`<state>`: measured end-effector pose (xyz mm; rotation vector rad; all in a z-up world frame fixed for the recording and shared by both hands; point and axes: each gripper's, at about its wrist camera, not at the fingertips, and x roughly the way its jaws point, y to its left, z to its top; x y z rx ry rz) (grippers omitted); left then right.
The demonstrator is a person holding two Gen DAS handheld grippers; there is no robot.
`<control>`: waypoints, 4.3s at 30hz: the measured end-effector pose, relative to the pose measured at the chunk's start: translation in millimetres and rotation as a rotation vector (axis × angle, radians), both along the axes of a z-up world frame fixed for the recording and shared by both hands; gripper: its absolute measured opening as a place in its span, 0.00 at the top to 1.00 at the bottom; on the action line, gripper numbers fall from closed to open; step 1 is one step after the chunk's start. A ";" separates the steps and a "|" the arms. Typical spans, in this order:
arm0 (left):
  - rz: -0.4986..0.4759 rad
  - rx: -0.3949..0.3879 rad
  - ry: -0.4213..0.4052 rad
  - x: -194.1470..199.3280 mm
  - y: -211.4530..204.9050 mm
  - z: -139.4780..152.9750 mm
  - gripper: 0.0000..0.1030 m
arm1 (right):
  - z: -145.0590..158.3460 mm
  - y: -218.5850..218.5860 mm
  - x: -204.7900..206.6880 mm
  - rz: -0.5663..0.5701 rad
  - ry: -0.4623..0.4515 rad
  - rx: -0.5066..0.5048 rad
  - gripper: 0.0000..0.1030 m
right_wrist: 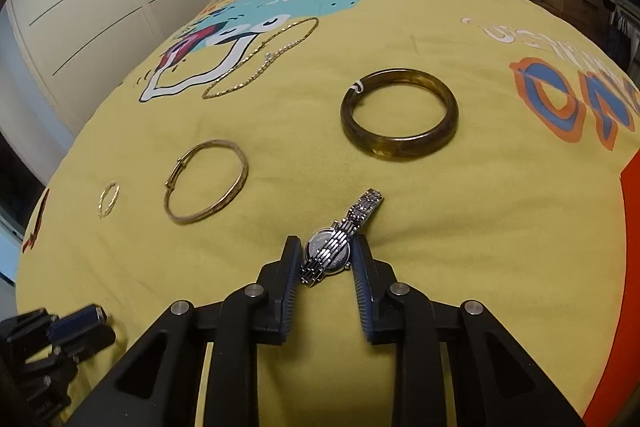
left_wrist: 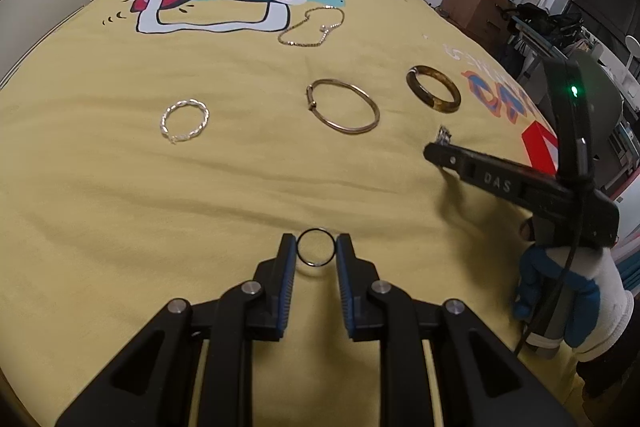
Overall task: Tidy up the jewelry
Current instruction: 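Grasp the small silver ring with the left tool while the right tool grasps the silver watch, then carry the small ring and silver watch into the red box and release them, then withdraw both open tools from the red box toward the loose hoops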
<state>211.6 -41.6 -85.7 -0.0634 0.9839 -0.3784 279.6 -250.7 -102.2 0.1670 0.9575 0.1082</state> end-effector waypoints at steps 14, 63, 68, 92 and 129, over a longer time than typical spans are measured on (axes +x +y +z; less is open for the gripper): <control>-0.002 -0.018 -0.043 -39.0 -2.4 43.6 0.82 | 51.8 -8.8 -80.0 0.035 -0.067 0.072 0.75; -0.385 0.130 0.024 32.1 -402.6 0.4 0.82 | 31.4 -321.2 -86.3 -0.099 0.026 -0.162 0.75; -0.386 0.136 0.003 29.1 -402.5 -0.2 0.81 | 29.5 -320.5 -87.5 -0.080 0.035 -0.196 0.76; -0.405 0.117 -0.088 -26.7 -375.6 68.5 0.74 | 95.0 -324.1 -161.6 -0.181 -0.087 -0.171 0.53; -0.183 0.147 -0.327 -181.5 -123.7 182.7 0.69 | 205.8 -126.7 -300.5 -0.070 -0.252 -0.082 0.50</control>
